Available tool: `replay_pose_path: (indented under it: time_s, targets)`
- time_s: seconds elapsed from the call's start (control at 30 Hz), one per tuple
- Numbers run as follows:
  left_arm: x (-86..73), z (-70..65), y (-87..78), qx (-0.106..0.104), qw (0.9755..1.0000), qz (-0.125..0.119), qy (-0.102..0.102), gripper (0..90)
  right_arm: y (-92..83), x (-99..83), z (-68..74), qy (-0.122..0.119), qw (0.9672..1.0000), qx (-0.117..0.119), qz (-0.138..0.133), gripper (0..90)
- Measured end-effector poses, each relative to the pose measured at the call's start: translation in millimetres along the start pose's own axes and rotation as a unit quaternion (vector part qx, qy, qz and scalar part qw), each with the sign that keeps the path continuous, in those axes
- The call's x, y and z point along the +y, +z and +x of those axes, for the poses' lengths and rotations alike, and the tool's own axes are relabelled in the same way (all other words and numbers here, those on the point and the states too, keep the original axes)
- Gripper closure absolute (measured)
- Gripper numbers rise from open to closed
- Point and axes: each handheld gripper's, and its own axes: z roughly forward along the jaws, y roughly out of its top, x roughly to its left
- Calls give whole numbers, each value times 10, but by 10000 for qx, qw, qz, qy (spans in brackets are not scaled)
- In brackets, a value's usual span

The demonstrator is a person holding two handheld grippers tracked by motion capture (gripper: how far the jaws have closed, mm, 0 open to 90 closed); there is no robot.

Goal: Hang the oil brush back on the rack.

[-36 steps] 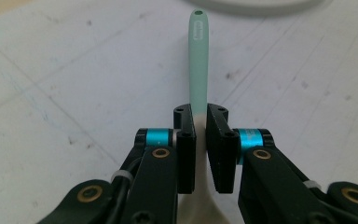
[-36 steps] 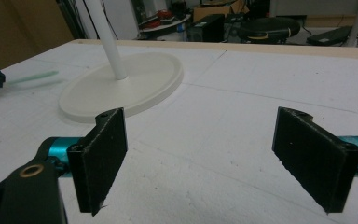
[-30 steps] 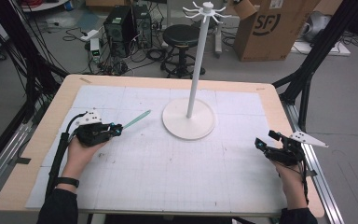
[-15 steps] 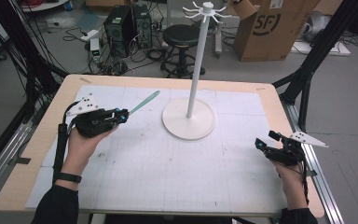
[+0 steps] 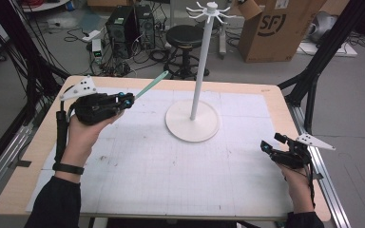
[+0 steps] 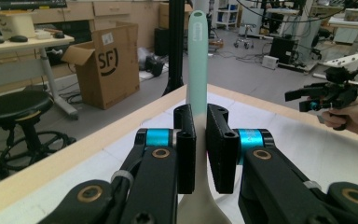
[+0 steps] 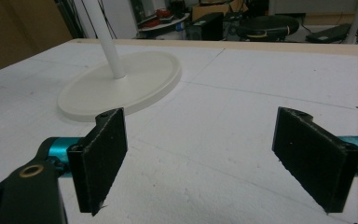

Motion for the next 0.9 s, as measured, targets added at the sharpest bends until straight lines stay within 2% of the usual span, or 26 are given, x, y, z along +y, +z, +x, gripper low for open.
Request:
replay_pose_path:
  time_s: [0.07,0.1,0.13,0.33,0.53,0.73,0.9]
  targets:
    - [98,-12,19,-23,10000,-13,54,825,-1,-2,-4,13,10000,-7,14,174]
    - [201,-26,41,-50,9999,-29,95,825,0,-3,-6,16,10000,-9,11,174]
    - [201,-26,41,-50,9999,-29,95,825,1,-3,-6,18,10000,-10,11,174]
    - [520,-59,111,-151,9996,73,221,825,-3,-1,-10,25,10000,-5,-14,174]
    - [822,-89,166,-229,9993,19,283,825,-13,-1,-21,26,10000,-11,-12,174]
    - [996,-98,198,-287,9991,11,308,825,-23,0,-28,41,10000,-4,-30,174]
    - [1209,-140,250,-354,9987,35,374,825,-26,1,-21,64,10000,3,-21,174]
